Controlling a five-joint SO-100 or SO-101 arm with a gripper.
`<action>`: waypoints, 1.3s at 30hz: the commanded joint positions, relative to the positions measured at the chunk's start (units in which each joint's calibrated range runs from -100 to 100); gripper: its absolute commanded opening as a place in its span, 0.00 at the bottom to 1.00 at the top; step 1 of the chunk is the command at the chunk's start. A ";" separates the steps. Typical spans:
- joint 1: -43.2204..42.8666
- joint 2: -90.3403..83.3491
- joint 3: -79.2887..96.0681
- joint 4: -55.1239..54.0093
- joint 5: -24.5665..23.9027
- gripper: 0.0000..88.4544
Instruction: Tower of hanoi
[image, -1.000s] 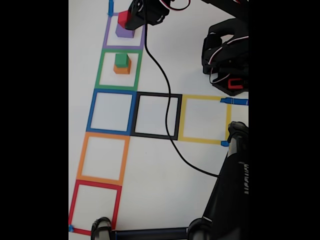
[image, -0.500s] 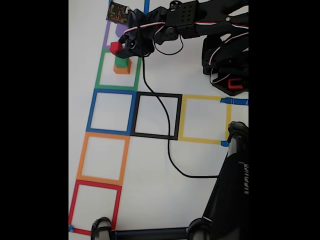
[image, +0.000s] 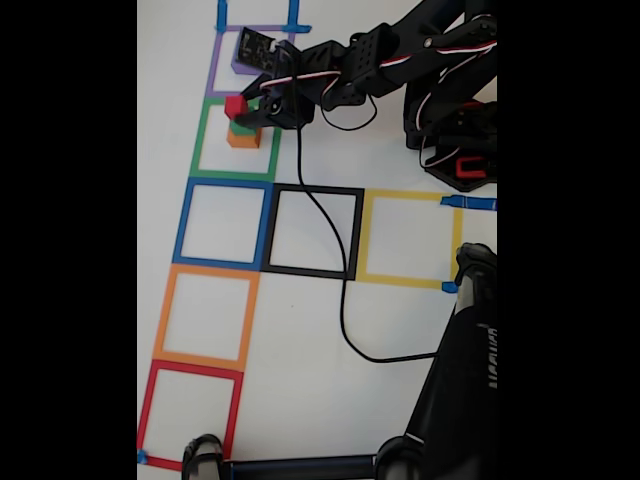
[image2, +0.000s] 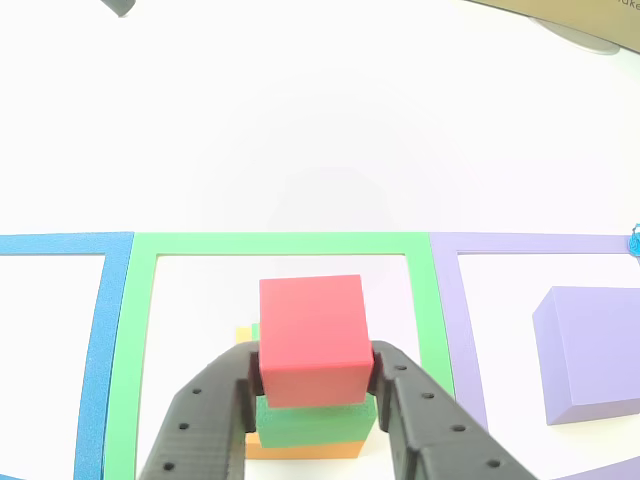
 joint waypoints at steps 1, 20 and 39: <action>0.54 0.54 0.22 -2.76 0.36 0.02; 2.27 7.40 0.03 -9.48 0.36 0.18; 2.08 -6.73 -9.87 11.90 0.36 0.18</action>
